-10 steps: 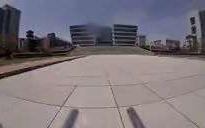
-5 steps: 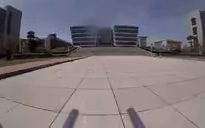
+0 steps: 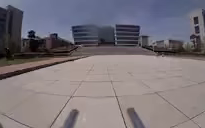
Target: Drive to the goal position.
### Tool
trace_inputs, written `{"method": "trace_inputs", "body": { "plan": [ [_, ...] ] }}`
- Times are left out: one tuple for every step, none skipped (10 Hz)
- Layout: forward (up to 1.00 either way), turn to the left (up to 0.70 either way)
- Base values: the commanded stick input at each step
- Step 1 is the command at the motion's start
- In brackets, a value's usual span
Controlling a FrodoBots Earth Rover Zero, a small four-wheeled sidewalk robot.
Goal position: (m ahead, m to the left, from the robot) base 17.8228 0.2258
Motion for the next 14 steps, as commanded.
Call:
{"method": "trace_inputs", "body": {
  "plan": [
    [0.70, 0.00],
    [0.70, 0.00],
    [0.70, 0.00],
    [0.70, 0.00],
    [0.70, 0.00],
    [0.70, 0.00],
    [0.70, 0.00],
    [0.70, 0.00],
    [0.70, 0.00],
    [0.70, 0.00],
    [0.70, 0.00],
    [0.70, 0.00],
    [0.70, 0.00],
    [0.70, 0.00]
  ]
}}
